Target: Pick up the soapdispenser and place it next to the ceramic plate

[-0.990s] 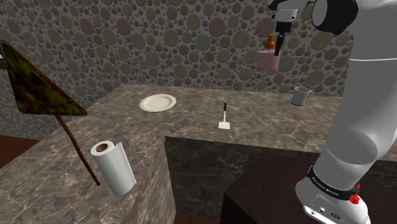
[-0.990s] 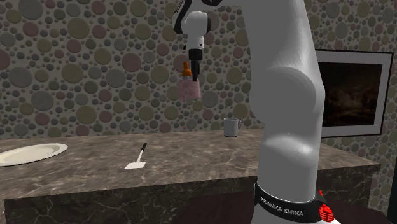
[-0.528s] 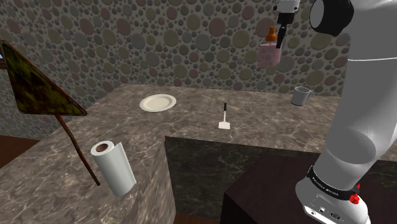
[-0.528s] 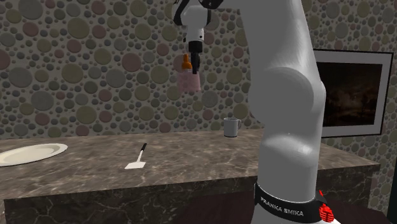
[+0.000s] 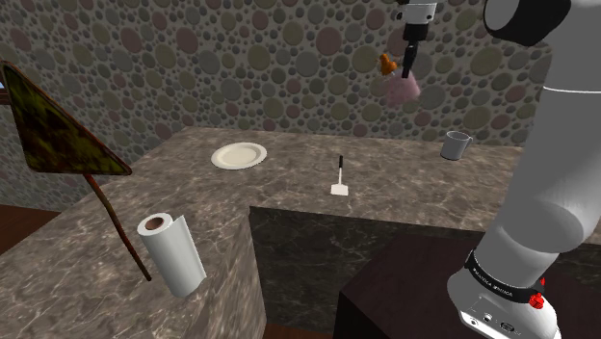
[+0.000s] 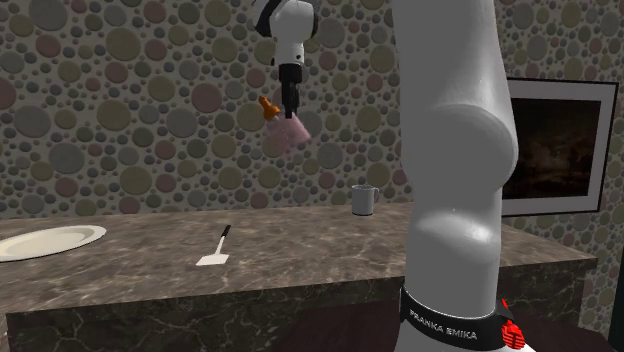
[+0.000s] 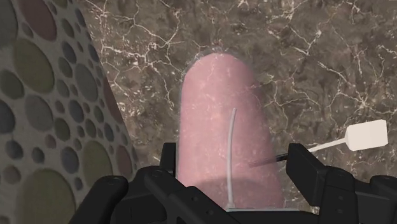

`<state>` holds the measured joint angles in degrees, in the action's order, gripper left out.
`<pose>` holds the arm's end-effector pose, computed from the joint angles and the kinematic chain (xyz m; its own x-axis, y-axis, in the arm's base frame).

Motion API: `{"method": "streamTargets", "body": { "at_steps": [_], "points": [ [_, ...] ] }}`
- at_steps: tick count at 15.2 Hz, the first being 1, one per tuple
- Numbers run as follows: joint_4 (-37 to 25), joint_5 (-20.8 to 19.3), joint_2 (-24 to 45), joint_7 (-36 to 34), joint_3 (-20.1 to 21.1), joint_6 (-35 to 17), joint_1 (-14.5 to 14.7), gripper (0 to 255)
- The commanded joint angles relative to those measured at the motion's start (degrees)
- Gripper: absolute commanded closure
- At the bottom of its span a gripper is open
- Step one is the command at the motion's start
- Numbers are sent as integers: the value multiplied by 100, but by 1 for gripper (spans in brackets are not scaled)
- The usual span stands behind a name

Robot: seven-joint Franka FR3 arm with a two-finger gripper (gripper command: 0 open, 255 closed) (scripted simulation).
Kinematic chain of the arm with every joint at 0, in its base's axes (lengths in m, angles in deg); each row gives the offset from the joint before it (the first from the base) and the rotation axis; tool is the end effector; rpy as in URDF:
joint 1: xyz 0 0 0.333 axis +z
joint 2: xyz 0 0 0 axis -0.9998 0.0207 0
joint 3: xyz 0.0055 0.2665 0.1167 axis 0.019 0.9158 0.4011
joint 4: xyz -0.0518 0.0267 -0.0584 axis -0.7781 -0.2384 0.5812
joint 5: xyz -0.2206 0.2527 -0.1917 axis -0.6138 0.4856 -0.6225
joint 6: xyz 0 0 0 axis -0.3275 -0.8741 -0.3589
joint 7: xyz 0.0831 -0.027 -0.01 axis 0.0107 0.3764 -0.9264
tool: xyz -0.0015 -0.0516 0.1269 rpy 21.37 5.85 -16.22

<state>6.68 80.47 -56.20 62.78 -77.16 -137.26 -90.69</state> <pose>0.4836 -0.3523 0.5286 0.9318 0.3631 0.0016 0.3628 -0.9311 0.0382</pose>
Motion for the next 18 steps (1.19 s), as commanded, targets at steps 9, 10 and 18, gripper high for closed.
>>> {"method": "streamTargets", "body": {
  "at_steps": [9,10,18],
  "points": [
    [1061,-424,-550,-1516,577,-625,949,255],
    [1119,-438,-561,-1650,637,-672,1021,255],
    [1326,-429,-418,-2632,1089,-995,1554,255]
  ]
}}
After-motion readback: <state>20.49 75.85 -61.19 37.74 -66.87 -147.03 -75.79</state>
